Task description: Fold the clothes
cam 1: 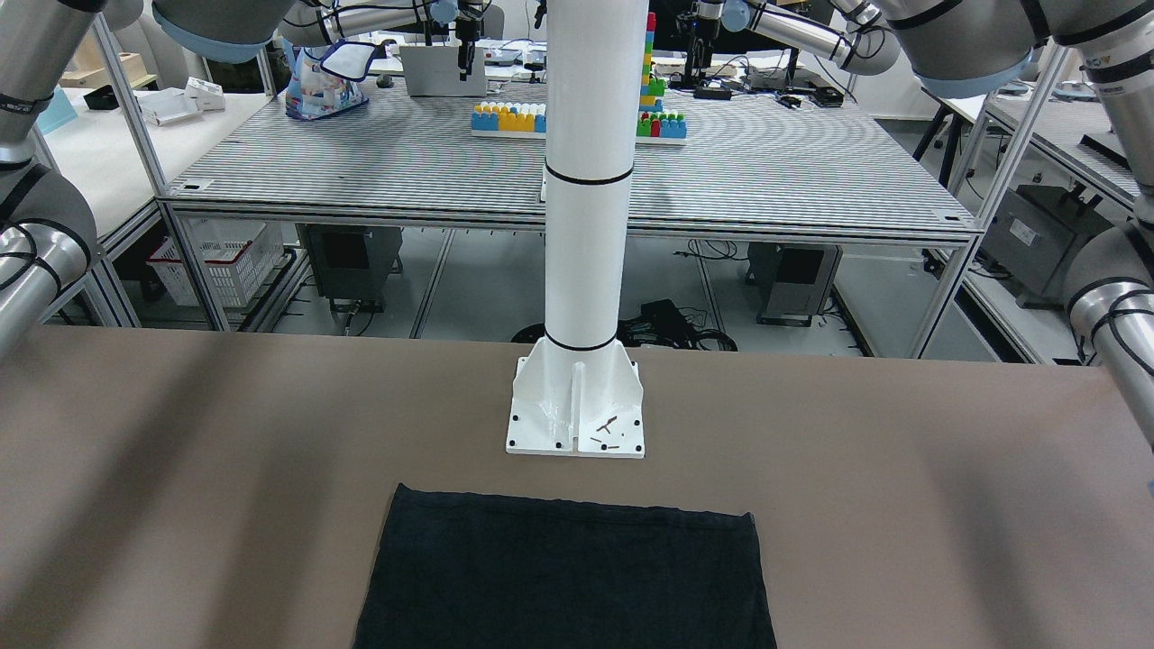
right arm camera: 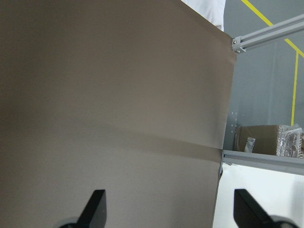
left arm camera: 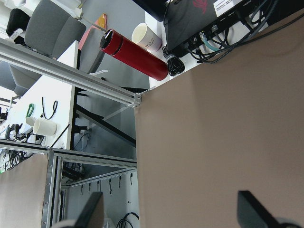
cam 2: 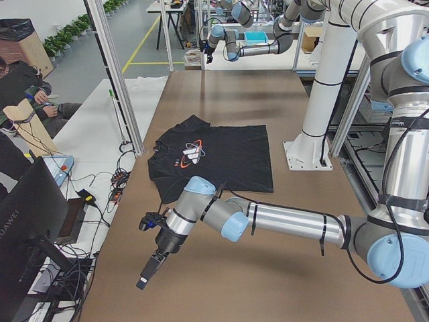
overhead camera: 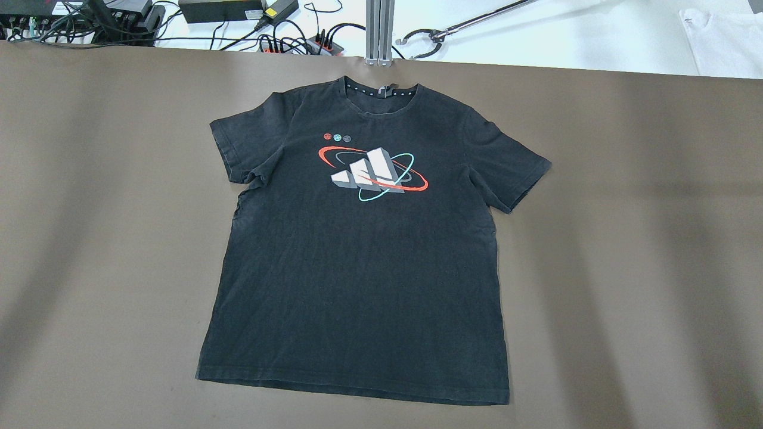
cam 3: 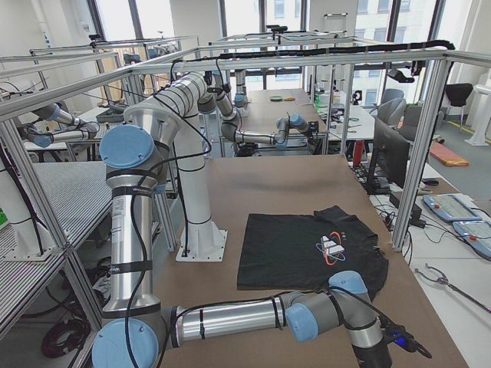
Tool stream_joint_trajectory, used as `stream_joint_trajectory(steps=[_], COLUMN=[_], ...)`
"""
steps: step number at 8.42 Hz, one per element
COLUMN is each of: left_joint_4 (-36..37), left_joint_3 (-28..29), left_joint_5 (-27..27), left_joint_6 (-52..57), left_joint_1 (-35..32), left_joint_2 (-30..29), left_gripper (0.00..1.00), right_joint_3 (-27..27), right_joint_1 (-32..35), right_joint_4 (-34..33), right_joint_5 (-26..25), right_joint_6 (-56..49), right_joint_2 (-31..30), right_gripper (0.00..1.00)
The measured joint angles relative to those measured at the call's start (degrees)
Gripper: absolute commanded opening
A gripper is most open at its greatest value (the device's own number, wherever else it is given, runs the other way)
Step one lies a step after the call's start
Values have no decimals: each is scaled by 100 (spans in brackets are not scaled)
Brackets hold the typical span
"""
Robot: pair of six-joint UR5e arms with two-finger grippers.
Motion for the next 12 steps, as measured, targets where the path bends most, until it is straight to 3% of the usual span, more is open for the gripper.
stream_joint_trajectory(steps=[7, 12], left_joint_4=[-25, -611], left_joint_3=[-16, -48], left_joint_5=[241, 195], left_joint_6=[-170, -180], left_joint_1=[37, 38], left_joint_2=[77, 363], left_gripper=[100, 100], right_joint_3=[14, 27], right_joint_1=[0, -2], right_joint_4=[-24, -42], right_joint_5=[-1, 7], right_joint_6=[44, 81], right_joint_2=[8, 20], right_gripper=[94, 94])
